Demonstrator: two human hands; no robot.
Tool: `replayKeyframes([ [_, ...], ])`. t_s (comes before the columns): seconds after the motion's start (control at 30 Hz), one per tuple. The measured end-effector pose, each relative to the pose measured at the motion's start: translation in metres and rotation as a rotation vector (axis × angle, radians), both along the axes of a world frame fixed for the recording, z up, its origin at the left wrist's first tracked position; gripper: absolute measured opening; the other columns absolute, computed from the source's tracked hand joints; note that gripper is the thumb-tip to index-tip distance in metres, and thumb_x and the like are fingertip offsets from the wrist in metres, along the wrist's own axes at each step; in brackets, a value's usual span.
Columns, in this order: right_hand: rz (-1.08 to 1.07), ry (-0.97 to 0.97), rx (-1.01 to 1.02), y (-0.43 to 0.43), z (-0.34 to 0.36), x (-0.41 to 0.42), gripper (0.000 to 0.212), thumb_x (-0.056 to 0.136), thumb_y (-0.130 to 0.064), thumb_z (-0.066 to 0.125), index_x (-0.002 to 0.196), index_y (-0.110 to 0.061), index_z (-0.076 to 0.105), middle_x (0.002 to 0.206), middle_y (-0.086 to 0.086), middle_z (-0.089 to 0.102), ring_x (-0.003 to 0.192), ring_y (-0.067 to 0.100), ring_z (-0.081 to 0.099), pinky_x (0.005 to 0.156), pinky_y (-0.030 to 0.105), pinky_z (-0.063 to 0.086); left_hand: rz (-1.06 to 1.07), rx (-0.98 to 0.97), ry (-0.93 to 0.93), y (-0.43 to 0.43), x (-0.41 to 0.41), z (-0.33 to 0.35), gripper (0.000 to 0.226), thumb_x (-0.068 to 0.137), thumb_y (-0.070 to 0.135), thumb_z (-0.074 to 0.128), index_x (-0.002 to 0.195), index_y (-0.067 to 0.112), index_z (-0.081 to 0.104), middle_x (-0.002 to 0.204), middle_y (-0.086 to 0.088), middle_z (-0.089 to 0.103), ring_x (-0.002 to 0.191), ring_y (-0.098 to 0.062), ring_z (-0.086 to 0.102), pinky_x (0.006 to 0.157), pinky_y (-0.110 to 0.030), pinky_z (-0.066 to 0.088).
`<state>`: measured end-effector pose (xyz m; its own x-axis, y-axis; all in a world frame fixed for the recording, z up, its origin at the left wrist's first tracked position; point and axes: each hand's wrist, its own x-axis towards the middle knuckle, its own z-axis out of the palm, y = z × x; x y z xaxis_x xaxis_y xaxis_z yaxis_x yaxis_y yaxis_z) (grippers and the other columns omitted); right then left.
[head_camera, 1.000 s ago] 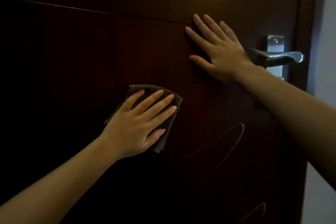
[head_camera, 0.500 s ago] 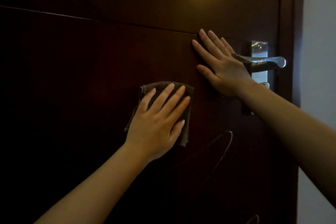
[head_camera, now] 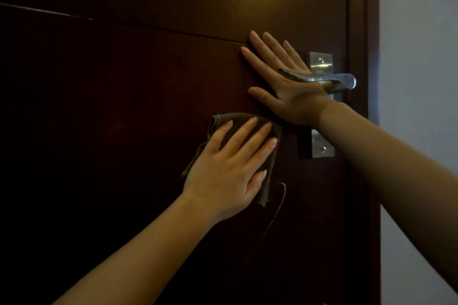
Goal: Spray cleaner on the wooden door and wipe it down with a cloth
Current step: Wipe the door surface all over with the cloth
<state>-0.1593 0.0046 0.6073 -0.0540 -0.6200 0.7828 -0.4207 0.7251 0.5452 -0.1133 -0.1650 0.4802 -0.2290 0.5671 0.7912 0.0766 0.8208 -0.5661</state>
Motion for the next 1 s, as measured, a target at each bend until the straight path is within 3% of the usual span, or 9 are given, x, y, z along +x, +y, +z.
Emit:
replayKeyframes([
  [0.17,0.000,-0.007,0.008,-0.001,-0.002,0.000,0.061,0.097,-0.049,0.025,0.150,-0.024,0.007,0.159,0.004,0.002,0.144,0.018,-0.006,0.115,0.032,-0.008,-0.012,0.067,-0.016,0.014,-0.004,-0.007,0.052,0.092,0.039,0.036,0.140,0.019,0.041,0.149,-0.005,0.036,0.140,-0.023,0.027,0.112,-0.045,0.017],
  [0.47,0.009,0.061,-0.009,-0.004,-0.003,0.001,0.060,0.098,-0.050,0.024,0.150,-0.023,0.012,0.158,0.007,0.007,0.145,0.023,0.001,0.116,0.037,-0.001,0.034,-0.115,-0.081,0.008,0.000,-0.026,0.055,0.091,0.043,0.036,0.141,0.020,0.040,0.150,-0.003,0.034,0.139,-0.021,0.024,0.111,-0.043,0.015],
  [0.67,0.006,0.033,0.000,-0.002,-0.002,0.000,0.062,0.096,-0.052,0.022,0.150,-0.024,0.008,0.158,0.005,0.003,0.145,0.021,-0.002,0.116,0.035,-0.005,0.042,0.117,-0.050,0.021,0.000,-0.017,0.053,0.091,0.040,0.037,0.140,0.020,0.040,0.149,-0.004,0.034,0.139,-0.023,0.026,0.111,-0.046,0.015],
  [0.83,0.019,0.024,-0.015,-0.004,-0.005,0.001,0.062,0.097,-0.050,0.023,0.150,-0.023,0.008,0.158,0.005,0.002,0.145,0.020,-0.003,0.115,0.034,-0.005,0.041,-0.034,-0.128,0.033,-0.003,-0.064,0.052,0.091,0.041,0.034,0.139,0.021,0.043,0.148,-0.002,0.037,0.138,-0.021,0.026,0.110,-0.043,0.015],
  [1.0,0.039,0.010,-0.082,-0.010,-0.012,0.000,0.062,0.096,-0.048,0.025,0.150,-0.020,0.012,0.158,0.007,0.006,0.145,0.022,0.001,0.115,0.035,-0.005,0.051,-0.050,-0.138,0.032,-0.003,-0.073,0.052,0.092,0.041,0.037,0.140,0.021,0.040,0.149,-0.002,0.034,0.138,-0.020,0.025,0.110,-0.043,0.015],
])
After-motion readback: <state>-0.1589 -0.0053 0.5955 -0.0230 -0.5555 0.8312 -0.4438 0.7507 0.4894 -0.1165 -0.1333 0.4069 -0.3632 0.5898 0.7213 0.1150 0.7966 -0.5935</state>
